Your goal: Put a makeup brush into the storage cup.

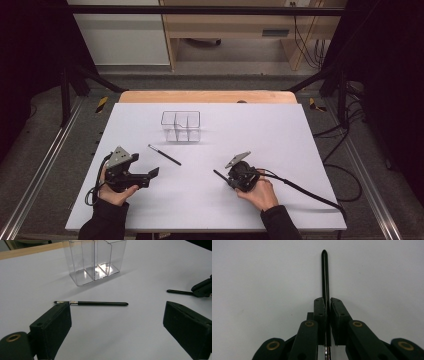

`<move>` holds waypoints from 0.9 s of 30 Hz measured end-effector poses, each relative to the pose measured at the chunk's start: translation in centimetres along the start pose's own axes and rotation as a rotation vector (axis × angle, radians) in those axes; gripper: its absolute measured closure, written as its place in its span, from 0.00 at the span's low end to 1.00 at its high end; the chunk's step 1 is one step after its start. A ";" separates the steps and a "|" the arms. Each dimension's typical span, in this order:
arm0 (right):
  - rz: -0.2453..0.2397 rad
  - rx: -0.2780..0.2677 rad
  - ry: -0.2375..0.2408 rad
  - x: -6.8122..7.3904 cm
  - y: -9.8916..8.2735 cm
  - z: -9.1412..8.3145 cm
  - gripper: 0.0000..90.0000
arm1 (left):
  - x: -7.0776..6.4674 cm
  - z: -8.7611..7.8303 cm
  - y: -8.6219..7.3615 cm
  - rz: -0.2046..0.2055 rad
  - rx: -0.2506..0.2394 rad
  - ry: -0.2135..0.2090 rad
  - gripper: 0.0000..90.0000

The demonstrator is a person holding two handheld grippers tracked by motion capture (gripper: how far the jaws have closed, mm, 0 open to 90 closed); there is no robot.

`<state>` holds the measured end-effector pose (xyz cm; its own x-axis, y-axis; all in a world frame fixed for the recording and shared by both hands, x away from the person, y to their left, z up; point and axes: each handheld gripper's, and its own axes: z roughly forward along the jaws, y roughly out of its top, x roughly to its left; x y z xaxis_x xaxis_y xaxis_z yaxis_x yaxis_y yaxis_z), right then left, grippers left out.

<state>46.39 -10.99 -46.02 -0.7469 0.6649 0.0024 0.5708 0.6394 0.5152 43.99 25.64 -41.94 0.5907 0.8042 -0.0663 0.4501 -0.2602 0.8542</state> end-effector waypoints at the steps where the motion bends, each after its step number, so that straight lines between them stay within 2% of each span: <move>1: 0.001 -0.002 -0.002 0.0 0.0 0.0 0.93 | 0.0 0.0 0.0 0.000 0.000 0.000 0.08; 6: 0.002 -0.022 -0.014 0.1 0.1 -0.1 0.83 | 0.0 0.0 0.0 0.000 0.002 -0.002 0.08; 11: 0.007 -0.051 -0.024 -0.4 0.4 -1.7 0.75 | 0.0 0.1 0.0 0.000 0.005 -0.004 0.08; 14: 0.002 -0.044 -0.032 -0.6 1.0 -2.6 0.71 | 0.0 0.1 0.0 0.000 0.007 -0.007 0.08; 20: -0.032 0.047 -0.046 -0.4 2.4 -2.6 0.67 | 0.0 0.1 0.0 0.001 0.010 -0.009 0.08; 27: -0.057 0.156 -0.034 -0.3 3.1 -1.4 0.67 | 0.0 0.2 0.0 0.002 0.014 -0.011 0.08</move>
<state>47.89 -9.70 -43.24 -0.7692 0.6367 -0.0538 0.5757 0.7271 0.3739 44.07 25.54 -42.02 0.5992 0.7975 -0.0706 0.4580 -0.2692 0.8472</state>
